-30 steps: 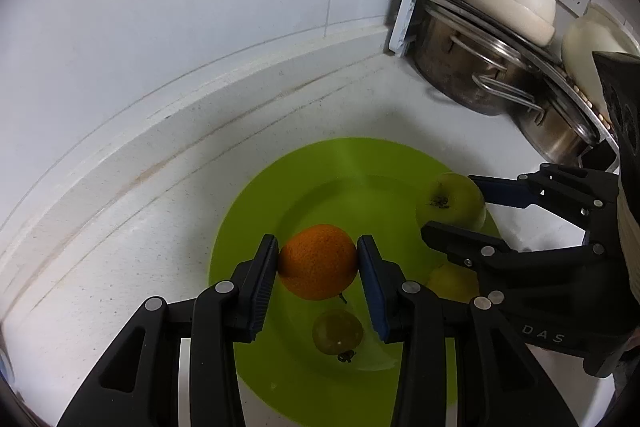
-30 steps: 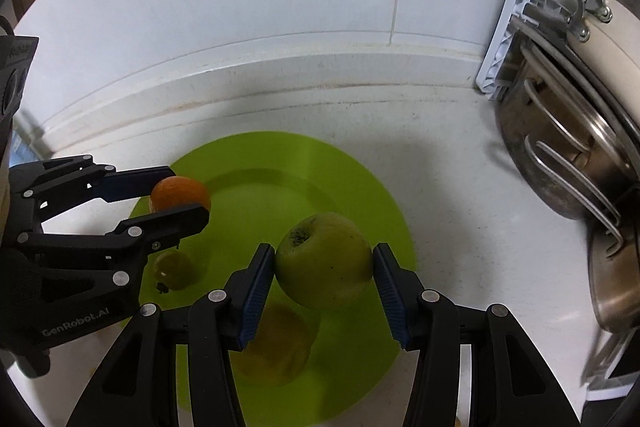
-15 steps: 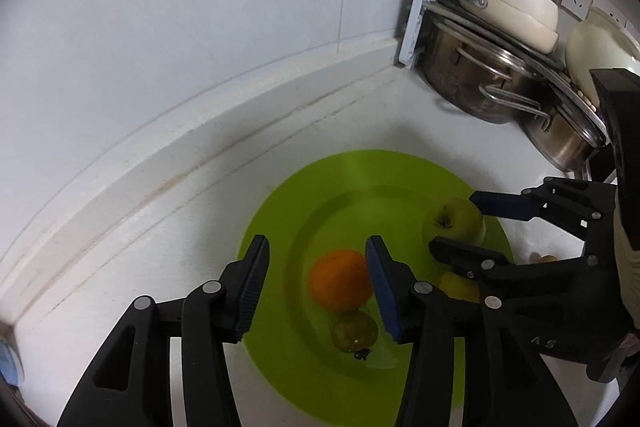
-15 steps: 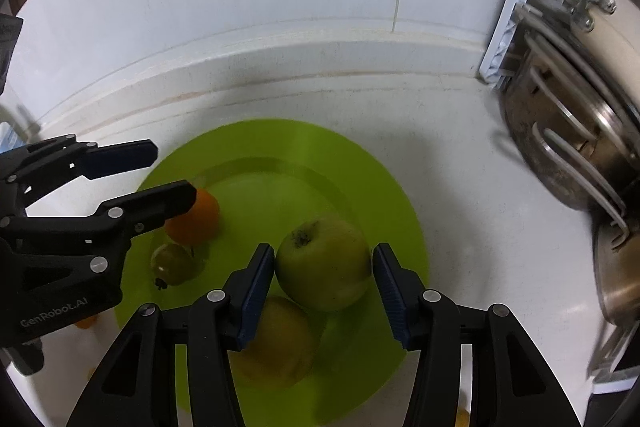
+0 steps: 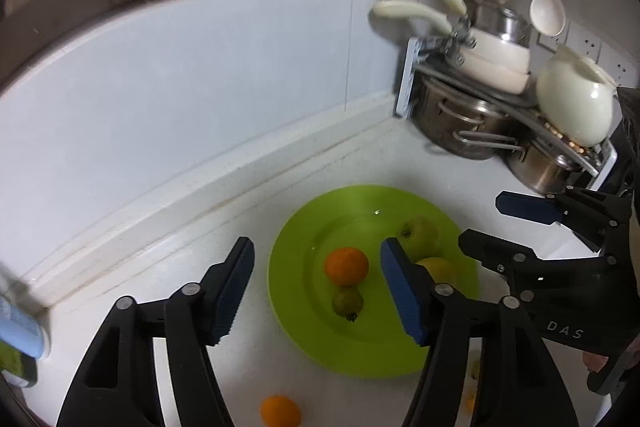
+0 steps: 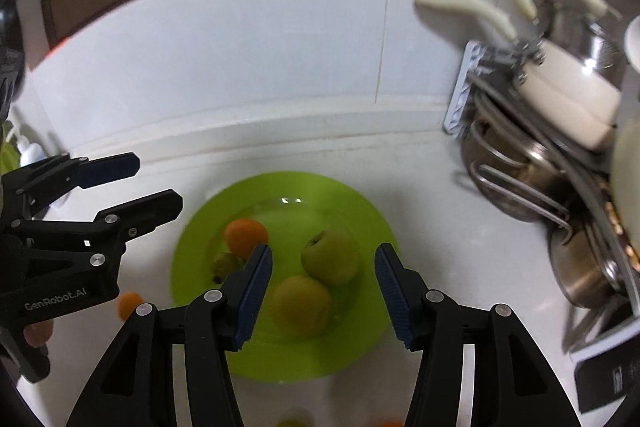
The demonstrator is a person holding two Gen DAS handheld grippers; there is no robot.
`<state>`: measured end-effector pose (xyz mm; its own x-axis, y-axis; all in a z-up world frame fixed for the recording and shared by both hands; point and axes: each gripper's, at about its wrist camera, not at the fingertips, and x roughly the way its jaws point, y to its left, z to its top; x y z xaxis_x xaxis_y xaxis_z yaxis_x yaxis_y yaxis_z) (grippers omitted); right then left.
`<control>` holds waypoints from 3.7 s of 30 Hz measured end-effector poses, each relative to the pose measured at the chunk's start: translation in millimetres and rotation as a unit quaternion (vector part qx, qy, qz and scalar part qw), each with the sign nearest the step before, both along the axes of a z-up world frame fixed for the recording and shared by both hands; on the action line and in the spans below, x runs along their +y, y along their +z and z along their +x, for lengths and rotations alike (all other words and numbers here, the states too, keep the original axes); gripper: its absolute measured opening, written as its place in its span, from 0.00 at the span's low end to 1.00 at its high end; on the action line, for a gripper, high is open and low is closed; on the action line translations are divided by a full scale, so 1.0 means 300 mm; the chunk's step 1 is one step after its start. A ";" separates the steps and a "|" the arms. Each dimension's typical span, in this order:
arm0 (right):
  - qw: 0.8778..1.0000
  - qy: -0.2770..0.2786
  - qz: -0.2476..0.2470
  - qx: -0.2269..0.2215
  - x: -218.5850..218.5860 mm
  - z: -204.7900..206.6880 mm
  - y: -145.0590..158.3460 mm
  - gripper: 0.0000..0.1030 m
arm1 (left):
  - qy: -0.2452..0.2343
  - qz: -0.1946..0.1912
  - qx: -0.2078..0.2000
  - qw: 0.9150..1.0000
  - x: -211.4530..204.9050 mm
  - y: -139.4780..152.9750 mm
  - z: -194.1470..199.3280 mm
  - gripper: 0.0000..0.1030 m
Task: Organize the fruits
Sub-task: 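Open the left tool to drop the orange while the right tool releases the apple onto the plate, then withdraw both tools from the plate toward the remaining fruits, then grasp the tan round fruit with the left tool while the right tool grasps an orange, then carry the tan fruit and the orange over the lime-green plate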
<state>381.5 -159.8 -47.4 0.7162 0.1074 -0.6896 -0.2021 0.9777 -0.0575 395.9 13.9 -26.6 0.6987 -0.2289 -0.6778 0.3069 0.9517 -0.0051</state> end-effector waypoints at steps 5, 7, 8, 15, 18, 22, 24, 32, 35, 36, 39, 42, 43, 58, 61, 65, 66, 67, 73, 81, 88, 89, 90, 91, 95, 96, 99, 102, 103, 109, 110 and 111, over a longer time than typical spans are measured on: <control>0.999 -0.004 0.007 -0.040 0.010 -0.104 0.070 0.62 | 0.002 -0.007 -0.031 0.999 0.017 0.076 -0.120 0.70; 0.999 -0.005 0.004 -0.053 0.026 -0.147 0.087 0.62 | 0.004 -0.006 -0.041 0.999 0.024 0.095 -0.158 0.72; 0.998 -0.006 0.003 -0.060 0.034 -0.171 0.096 0.62 | 0.005 -0.006 -0.049 0.999 0.031 0.109 -0.186 0.73; 0.995 -0.016 0.011 -0.094 0.064 -0.320 0.128 0.67 | 0.000 -0.010 -0.073 0.997 0.070 0.149 -0.313 0.79; 0.994 -0.022 0.010 -0.103 0.076 -0.384 0.133 0.67 | -0.001 -0.005 -0.078 0.997 0.081 0.148 -0.360 0.81; 0.993 -0.034 0.008 -0.111 0.085 -0.455 0.129 0.69 | 0.001 -0.005 -0.080 0.997 0.098 0.139 -0.413 0.82; 0.993 -0.041 0.009 -0.113 0.091 -0.488 0.123 0.69 | 0.001 -0.008 -0.076 0.997 0.110 0.132 -0.436 0.82; 0.993 -0.059 0.003 -0.106 0.112 -0.583 0.072 0.69 | -0.005 0.005 -0.066 0.998 0.144 0.068 -0.523 0.84; 0.993 -0.068 -0.001 -0.099 0.115 -0.610 0.041 0.69 | -0.010 0.016 -0.059 0.998 0.150 0.026 -0.552 0.84; 0.993 -0.071 -0.002 -0.097 0.115 -0.618 0.031 0.69 | -0.013 0.018 -0.057 0.998 0.149 0.017 -0.559 0.84; 0.994 -0.075 -0.001 -0.085 0.115 -0.640 0.001 0.69 | -0.023 0.023 -0.049 0.998 0.152 -0.023 -0.580 0.84; 0.994 -0.079 0.006 -0.071 0.111 -0.649 -0.029 0.69 | -0.032 0.026 -0.037 0.998 0.152 -0.065 -0.588 0.84; 0.995 -0.080 0.008 -0.065 0.110 -0.652 -0.042 0.69 | -0.035 0.027 -0.031 0.999 0.151 -0.084 -0.588 0.84; 0.996 -0.087 0.016 0.015 0.092 -0.570 -0.237 0.69 | -0.062 0.048 0.009 0.997 0.119 -0.281 -0.508 0.79; 0.996 -0.085 0.024 0.025 0.087 -0.539 -0.255 0.67 | -0.066 0.044 0.017 0.997 0.111 -0.296 -0.473 0.74; 0.995 -0.083 0.033 0.039 0.078 -0.497 -0.274 0.59 | -0.070 0.035 0.030 0.996 0.102 -0.311 -0.430 0.66; 0.995 -0.082 0.033 0.041 0.079 -0.488 -0.278 0.59 | -0.070 0.034 0.031 0.996 0.098 -0.315 -0.424 0.64; 0.995 -0.082 0.032 0.044 0.079 -0.479 -0.284 0.59 | -0.070 0.033 0.037 0.996 0.096 -0.323 -0.412 0.61; 0.994 -0.078 0.043 0.067 0.069 -0.437 -0.325 0.49 | -0.072 0.027 0.055 0.996 0.070 -0.351 -0.376 0.49; 0.993 -0.073 0.053 0.074 0.053 -0.417 -0.344 0.35 | -0.083 0.028 0.070 0.994 0.038 -0.371 -0.368 0.31; 0.994 -0.073 0.052 0.070 0.051 -0.426 -0.342 0.34 | -0.080 0.026 0.073 0.994 0.031 -0.372 -0.370 0.29; 0.994 -0.073 0.051 0.068 0.052 -0.429 -0.338 0.34 | -0.079 0.024 0.072 0.994 0.032 -0.369 -0.372 0.29; 0.994 -0.072 0.050 0.067 0.051 -0.433 -0.336 0.34 | -0.079 0.023 0.071 0.994 0.032 -0.366 -0.374 0.29; 0.994 -0.072 0.050 0.064 0.052 -0.436 -0.331 0.34 | -0.078 0.023 0.071 0.994 0.033 -0.364 -0.376 0.29; 0.995 -0.069 0.048 0.057 0.052 -0.451 -0.310 0.34 | -0.076 0.019 0.065 0.995 0.040 -0.344 -0.393 0.29; 0.995 -0.068 0.049 0.055 0.051 -0.455 -0.304 0.34 | -0.075 0.018 0.063 0.995 0.042 -0.338 -0.398 0.29; 0.996 -0.065 0.048 0.047 0.055 -0.470 -0.282 0.34 | -0.071 0.011 0.057 0.996 0.050 -0.315 -0.415 0.29; 0.996 -0.061 0.047 0.038 0.060 -0.488 -0.258 0.34 | -0.070 0.008 0.048 0.996 0.057 -0.289 -0.434 0.29; 0.997 -0.059 0.047 0.034 0.060 -0.493 -0.247 0.34 | -0.070 0.007 0.046 0.996 0.057 -0.282 -0.439 0.29; 0.998 -0.051 0.042 0.009 0.067 -0.512 -0.183 0.34 | -0.067 0.001 0.021 0.998 0.066 -0.216 -0.472 0.29; 0.998 -0.049 0.042 0.005 0.068 -0.515 -0.172 0.34 | -0.067 0.000 0.014 0.998 0.066 -0.199 -0.478 0.29; 0.998 -0.048 0.042 0.001 0.068 -0.520 -0.162 0.34 | -0.067 -0.001 0.010 0.998 0.066 -0.187 -0.483 0.29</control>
